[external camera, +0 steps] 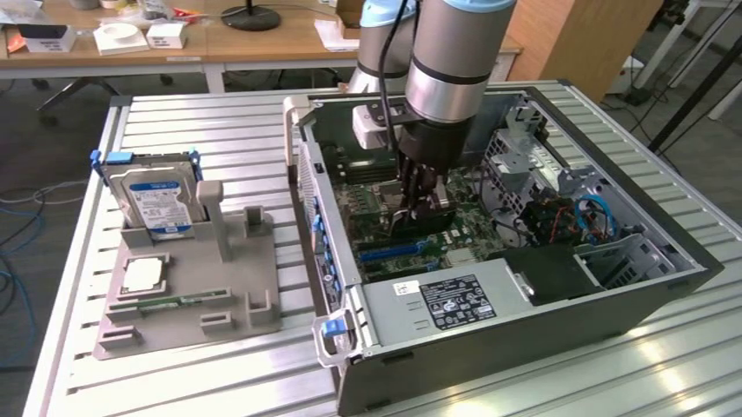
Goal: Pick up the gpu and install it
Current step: 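Insert the gpu into the slot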
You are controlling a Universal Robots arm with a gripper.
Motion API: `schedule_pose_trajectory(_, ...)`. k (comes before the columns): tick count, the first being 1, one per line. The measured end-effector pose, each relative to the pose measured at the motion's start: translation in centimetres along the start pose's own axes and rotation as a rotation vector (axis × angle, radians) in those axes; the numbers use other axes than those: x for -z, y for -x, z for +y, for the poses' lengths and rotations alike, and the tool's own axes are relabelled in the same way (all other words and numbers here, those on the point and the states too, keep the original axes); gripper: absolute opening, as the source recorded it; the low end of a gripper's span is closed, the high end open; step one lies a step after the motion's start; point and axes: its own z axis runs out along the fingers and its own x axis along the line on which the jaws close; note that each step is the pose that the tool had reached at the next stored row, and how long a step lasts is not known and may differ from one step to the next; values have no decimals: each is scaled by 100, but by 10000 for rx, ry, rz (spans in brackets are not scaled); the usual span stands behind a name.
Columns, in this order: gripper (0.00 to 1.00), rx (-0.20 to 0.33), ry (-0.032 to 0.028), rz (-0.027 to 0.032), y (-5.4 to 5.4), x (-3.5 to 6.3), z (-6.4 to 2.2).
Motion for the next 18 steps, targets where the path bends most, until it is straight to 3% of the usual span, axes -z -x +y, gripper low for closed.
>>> schedule_pose_trajectory(18, 26, 0, 0, 0, -7, 1, 31)
